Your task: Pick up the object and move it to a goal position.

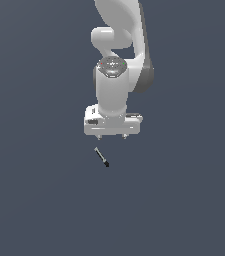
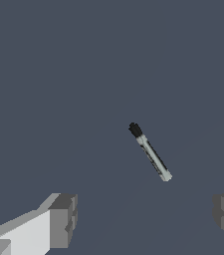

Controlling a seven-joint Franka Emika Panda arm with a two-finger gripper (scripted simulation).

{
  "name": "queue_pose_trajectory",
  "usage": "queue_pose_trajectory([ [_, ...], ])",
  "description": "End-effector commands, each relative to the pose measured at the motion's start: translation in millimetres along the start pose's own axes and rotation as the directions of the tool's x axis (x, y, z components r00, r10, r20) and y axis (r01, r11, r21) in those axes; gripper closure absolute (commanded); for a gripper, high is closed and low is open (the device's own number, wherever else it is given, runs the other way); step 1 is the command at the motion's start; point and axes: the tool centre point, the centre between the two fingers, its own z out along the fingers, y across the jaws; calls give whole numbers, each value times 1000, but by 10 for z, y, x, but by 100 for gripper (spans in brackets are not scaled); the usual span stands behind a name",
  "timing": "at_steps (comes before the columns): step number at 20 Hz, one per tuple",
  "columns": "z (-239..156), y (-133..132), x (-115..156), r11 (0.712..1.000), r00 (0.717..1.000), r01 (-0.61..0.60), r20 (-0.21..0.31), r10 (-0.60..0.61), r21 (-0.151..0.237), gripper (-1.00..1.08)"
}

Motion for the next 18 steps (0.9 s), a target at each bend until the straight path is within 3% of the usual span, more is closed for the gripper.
queue_pose_trajectory([
  [1, 0, 0, 0, 1000, 1000, 0, 0, 0, 0, -92],
  [11, -155, -145, 98, 997, 997, 73, -37, -73, -12, -92],
  [18, -121, -126, 98, 997, 996, 82, -34, -83, -12, -92],
])
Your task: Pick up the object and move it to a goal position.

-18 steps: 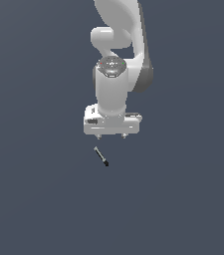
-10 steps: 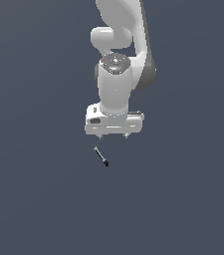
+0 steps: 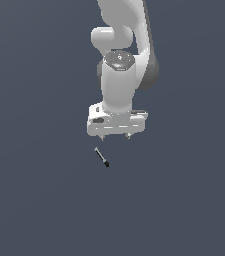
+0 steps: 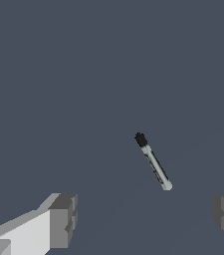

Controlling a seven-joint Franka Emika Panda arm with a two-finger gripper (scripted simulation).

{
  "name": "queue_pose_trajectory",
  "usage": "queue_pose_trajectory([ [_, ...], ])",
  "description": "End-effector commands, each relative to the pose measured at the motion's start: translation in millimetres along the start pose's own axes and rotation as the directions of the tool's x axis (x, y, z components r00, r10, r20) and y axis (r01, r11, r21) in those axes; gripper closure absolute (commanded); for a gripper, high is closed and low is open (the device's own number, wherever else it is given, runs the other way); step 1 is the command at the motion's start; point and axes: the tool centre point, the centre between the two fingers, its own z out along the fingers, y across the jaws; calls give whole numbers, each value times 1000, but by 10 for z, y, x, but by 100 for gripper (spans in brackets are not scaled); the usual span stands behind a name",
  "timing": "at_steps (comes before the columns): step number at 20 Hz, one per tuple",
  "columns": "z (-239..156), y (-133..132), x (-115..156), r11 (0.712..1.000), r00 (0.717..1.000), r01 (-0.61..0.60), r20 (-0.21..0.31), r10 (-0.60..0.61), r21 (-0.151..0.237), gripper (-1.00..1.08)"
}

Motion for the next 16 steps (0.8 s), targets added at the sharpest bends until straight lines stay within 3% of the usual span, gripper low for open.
queue_pose_trajectory([
  [1, 31, 17, -1, 1000, 1000, 11, 2, -11, 0, -92],
  [10, 295, 149, -4, 993, 993, 114, 11, -114, 1, -92],
  [16, 606, 299, -28, 973, 972, 232, 21, -232, 7, -92],
])
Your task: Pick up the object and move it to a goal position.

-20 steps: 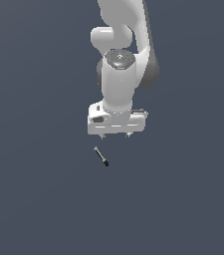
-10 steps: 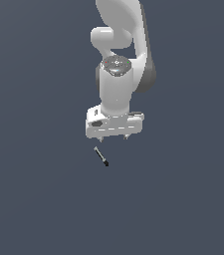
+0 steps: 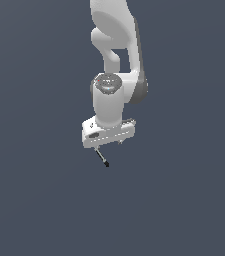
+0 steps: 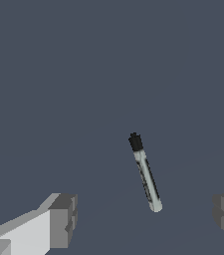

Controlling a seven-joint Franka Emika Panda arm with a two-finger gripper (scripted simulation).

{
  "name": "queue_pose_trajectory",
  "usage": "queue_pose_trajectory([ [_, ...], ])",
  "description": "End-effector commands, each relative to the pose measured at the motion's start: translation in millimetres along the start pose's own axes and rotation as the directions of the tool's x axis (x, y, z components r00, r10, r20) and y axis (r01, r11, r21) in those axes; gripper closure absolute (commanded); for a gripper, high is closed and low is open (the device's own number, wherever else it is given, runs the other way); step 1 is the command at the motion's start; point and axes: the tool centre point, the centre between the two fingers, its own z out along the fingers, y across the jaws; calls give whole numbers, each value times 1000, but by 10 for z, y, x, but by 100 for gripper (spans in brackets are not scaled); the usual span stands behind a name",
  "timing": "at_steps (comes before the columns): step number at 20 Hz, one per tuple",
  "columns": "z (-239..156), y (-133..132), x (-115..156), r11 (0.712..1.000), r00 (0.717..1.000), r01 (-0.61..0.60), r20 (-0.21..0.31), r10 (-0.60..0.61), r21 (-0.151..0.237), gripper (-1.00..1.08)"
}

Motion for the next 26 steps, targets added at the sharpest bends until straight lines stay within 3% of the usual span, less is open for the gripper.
queue_pose_trajectory([
  [1, 145, 65, -27, 998, 998, 55, 5, -55, 3, -92],
  [13, 678, 281, -153, 966, 966, 257, 15, -257, 21, -92],
  [26, 823, 323, -190, 955, 955, 297, 15, -297, 27, -92],
])
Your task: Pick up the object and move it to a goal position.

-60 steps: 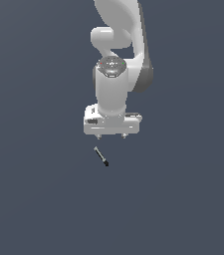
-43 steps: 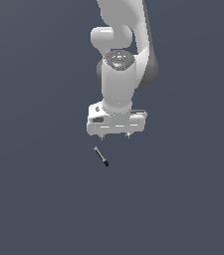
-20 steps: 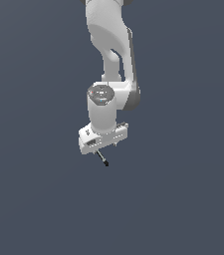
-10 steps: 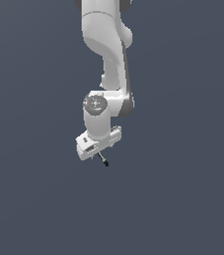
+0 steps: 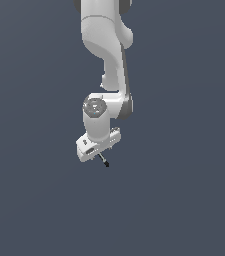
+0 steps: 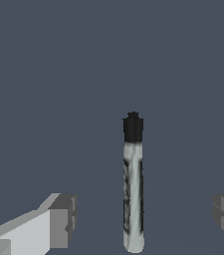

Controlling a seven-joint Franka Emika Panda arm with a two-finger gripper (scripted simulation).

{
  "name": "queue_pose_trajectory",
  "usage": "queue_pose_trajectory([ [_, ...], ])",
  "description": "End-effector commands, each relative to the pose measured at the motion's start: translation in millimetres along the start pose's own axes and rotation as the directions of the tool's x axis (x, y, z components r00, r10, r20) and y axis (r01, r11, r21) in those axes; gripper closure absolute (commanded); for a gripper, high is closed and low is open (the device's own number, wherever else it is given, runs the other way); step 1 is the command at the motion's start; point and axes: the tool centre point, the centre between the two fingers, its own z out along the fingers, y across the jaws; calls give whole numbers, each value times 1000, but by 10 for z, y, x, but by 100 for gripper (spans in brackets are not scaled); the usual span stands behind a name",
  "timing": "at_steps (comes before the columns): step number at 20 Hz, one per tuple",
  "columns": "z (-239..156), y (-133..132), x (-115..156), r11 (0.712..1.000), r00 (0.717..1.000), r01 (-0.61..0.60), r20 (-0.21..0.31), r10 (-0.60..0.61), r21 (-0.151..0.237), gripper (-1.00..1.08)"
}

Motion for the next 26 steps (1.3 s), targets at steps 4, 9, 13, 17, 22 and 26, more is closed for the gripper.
queue_pose_trajectory([
  [4, 153, -4, -5, 1000, 1000, 1, 0, -1, 0, -92],
  [9, 401, -10, -10, 1000, 1000, 4, 0, -4, 0, -92],
  [13, 488, -4, -5, 1000, 1000, 4, 0, -4, 0, -92],
  [17, 494, -1, -2, 1000, 1000, 4, 0, -4, 0, 108],
  [22, 494, -1, -2, 1000, 1000, 4, 0, -4, 0, 108],
  [26, 494, -2, -2, 1000, 1000, 4, 0, -4, 0, 108],
])
